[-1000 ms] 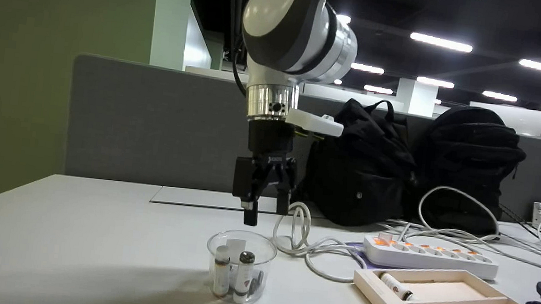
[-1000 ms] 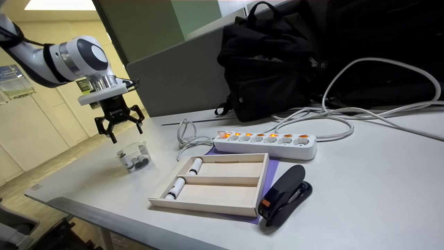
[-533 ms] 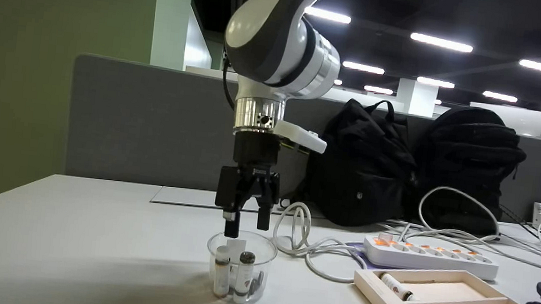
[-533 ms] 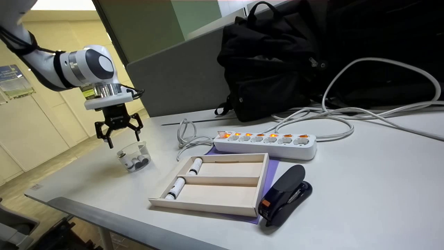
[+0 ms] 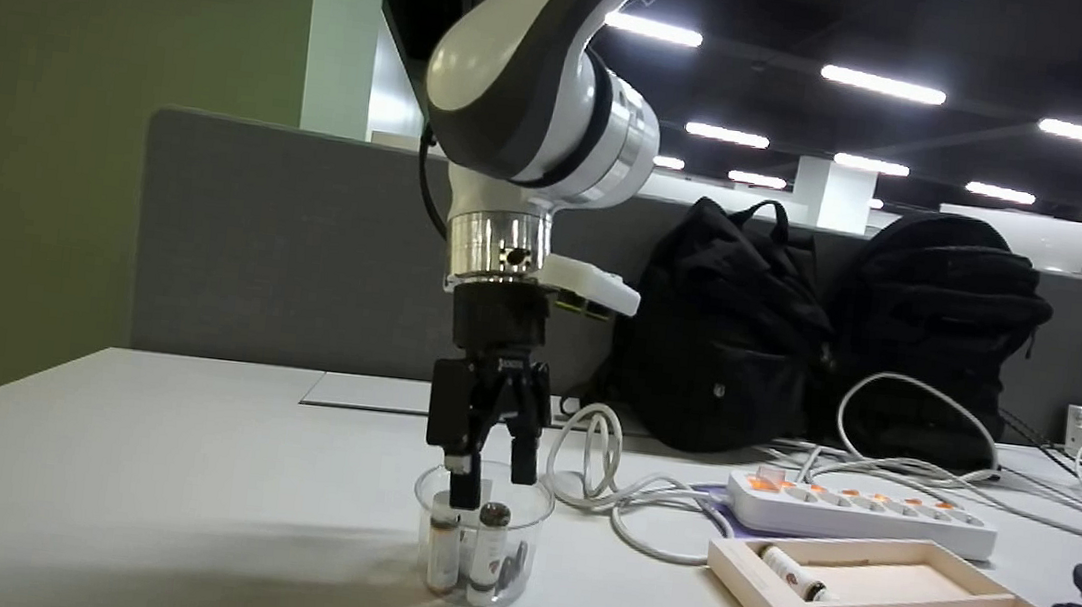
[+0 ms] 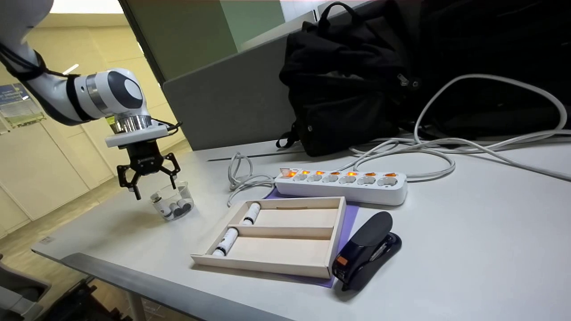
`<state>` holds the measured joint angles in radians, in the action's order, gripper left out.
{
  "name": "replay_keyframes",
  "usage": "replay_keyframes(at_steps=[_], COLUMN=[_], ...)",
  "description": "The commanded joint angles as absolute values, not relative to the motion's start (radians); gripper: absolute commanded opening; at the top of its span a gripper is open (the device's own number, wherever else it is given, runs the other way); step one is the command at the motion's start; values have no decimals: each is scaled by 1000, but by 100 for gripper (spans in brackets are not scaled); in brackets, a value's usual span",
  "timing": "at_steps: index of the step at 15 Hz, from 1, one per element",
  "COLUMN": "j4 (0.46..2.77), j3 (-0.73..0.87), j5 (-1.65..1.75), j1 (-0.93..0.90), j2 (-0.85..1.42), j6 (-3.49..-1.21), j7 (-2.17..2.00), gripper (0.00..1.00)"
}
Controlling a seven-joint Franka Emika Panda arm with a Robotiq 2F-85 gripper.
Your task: Take a bottle from the bowl and put it in the bottom compartment of the box
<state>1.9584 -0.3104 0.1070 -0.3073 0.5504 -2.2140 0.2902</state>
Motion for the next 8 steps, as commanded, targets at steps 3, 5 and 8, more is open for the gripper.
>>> replay_keyframes(at_steps=[3,5,8], j4=[1957,1957,1958], j3=[-279,-275,-271], j5=[211,227,241], j1=[-348,-349,-347], j2=[552,556,561], j6=[-2247,-2264,-2278], j7=[270,273,272], gripper=[100,100,100])
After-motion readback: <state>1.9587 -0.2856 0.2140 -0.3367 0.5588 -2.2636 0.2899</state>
